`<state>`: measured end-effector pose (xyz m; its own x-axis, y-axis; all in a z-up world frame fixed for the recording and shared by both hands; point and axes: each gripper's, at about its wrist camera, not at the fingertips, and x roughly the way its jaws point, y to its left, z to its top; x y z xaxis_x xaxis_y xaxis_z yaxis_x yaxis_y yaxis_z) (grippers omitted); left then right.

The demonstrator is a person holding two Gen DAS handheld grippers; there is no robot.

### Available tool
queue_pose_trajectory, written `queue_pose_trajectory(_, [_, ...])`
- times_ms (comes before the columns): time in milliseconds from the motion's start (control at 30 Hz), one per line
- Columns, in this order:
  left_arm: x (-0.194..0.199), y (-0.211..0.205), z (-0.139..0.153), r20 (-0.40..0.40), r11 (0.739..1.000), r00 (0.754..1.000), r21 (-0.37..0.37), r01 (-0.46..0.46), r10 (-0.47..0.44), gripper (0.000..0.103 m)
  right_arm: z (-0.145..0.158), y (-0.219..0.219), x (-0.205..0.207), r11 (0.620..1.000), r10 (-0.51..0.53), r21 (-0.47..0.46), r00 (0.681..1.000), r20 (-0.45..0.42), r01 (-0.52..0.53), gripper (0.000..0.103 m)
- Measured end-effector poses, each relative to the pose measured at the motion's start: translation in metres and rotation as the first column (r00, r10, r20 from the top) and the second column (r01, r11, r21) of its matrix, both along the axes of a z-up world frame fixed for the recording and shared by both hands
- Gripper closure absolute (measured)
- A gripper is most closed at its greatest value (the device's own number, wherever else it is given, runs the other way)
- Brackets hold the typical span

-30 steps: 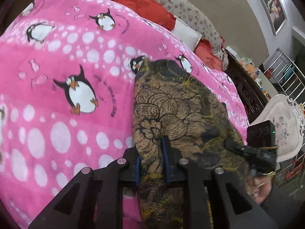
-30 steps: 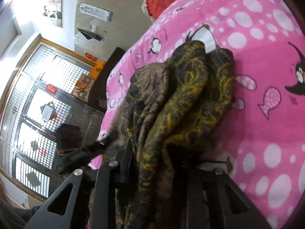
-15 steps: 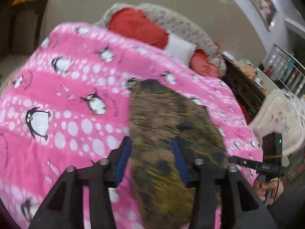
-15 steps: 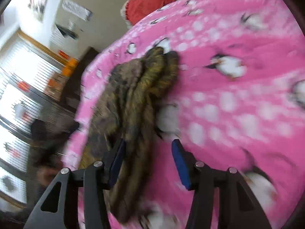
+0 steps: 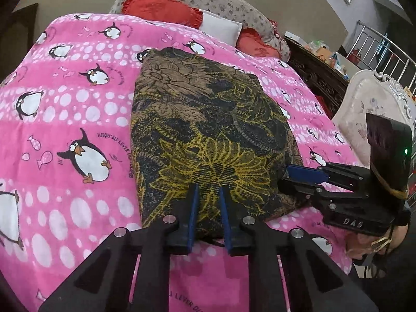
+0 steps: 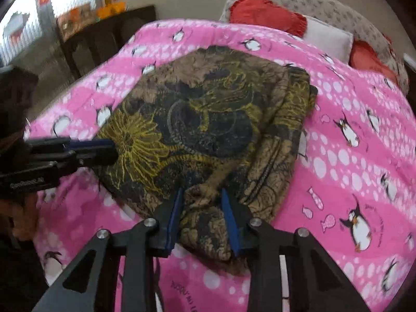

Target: Fold small clothes

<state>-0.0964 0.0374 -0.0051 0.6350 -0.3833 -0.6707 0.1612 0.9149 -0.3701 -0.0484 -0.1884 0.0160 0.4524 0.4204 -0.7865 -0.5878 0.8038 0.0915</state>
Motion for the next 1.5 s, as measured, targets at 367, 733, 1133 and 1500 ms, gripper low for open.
queue_pose_trajectory(367, [-0.009,0.003,0.004,0.059,0.978,0.995,-0.184,0.096,-0.086,0.058,-0.009,0.002,-0.029,0.999,0.0,0.05,0.989,0.151,-0.008,0.057])
queue_pose_trajectory(733, [-0.008,0.01,0.01,0.067,0.95,0.997,-0.306,0.059,-0.041,0.049,-0.01,-0.011,-0.024,0.989,0.001,0.144,0.993,0.12,-0.018,0.056])
queue_pose_trajectory(1133, [-0.02,-0.013,0.08,0.054,0.961,0.962,0.05,-0.271,0.269,0.019,0.051,-0.06,-0.043,0.923,-0.38,-0.038,0.922,0.079,0.383,0.035])
queue_pose_trajectory(1500, [-0.053,-0.071,0.107,0.031,0.936,0.967,0.243,-0.254,0.254,0.019,0.074,-0.072,-0.105,0.877,-0.479,0.031,0.87,0.118,0.479,0.035])
